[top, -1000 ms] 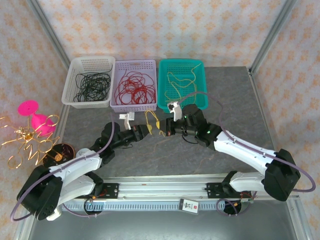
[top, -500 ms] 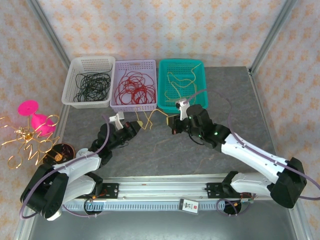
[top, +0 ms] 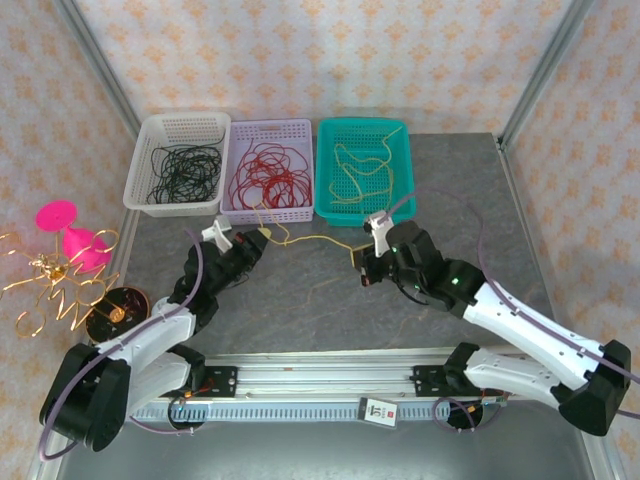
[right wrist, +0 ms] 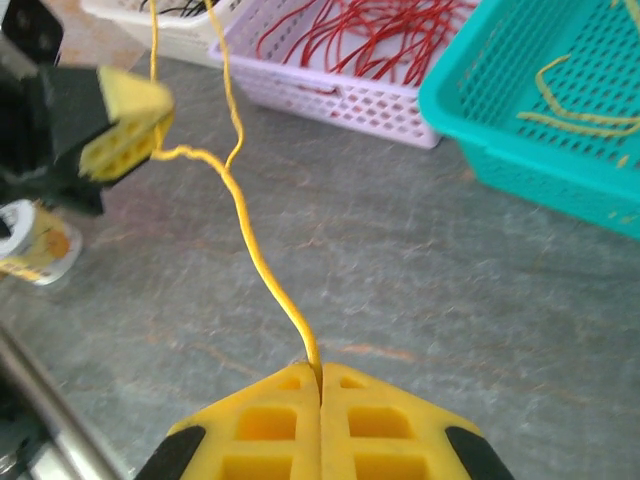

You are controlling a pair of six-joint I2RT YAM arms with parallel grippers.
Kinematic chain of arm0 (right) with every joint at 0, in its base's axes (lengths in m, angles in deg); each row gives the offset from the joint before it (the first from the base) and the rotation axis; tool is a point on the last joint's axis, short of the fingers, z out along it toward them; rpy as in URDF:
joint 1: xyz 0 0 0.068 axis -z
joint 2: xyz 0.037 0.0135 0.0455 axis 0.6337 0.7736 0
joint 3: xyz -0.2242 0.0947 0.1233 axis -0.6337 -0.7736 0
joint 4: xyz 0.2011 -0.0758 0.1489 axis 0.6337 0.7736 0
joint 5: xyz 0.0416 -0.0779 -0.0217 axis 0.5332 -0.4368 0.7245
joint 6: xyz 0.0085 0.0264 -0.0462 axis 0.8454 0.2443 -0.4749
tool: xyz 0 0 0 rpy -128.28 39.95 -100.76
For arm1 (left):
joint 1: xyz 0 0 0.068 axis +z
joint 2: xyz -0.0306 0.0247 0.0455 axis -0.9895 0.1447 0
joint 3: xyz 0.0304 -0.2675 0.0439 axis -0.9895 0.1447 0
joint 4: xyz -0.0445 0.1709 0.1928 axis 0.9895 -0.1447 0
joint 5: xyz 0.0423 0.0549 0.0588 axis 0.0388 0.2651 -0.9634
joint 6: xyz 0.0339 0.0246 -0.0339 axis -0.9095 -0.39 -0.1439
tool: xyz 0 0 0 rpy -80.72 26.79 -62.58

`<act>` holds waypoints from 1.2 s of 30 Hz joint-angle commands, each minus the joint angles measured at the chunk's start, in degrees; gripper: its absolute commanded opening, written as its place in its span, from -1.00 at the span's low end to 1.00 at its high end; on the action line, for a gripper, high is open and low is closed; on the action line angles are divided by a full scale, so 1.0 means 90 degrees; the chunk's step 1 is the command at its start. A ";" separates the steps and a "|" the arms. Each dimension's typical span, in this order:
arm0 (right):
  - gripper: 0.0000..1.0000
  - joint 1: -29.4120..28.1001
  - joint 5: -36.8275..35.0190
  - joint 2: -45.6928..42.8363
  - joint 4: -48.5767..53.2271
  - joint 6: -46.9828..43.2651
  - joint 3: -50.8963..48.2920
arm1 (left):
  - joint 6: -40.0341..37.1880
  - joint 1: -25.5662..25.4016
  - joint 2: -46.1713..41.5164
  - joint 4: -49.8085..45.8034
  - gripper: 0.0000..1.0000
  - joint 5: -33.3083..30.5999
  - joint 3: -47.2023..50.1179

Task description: Untangle the cables

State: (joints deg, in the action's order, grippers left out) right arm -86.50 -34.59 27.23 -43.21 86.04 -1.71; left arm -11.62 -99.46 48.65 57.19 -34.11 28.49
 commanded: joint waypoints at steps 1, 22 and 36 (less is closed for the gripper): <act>-1.00 -0.0065 0.0345 -0.0337 0.0634 0.0538 -0.0365 | -0.0054 0.0274 -0.0154 -0.0419 -1.00 -0.0853 -0.0277; 0.19 0.0260 0.0812 -0.0900 -0.0442 0.0649 0.0726 | -0.1888 0.0446 -0.0141 -0.0389 -1.00 0.0808 -0.1260; 0.19 0.0281 0.2370 0.1760 -0.0855 -0.0458 0.1679 | -0.2078 0.0289 -0.0046 -0.0058 -1.00 0.1147 -0.1782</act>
State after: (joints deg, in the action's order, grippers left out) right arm -84.16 -17.67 43.60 -49.72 86.13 12.96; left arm -28.71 -96.71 47.29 52.95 -26.20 15.66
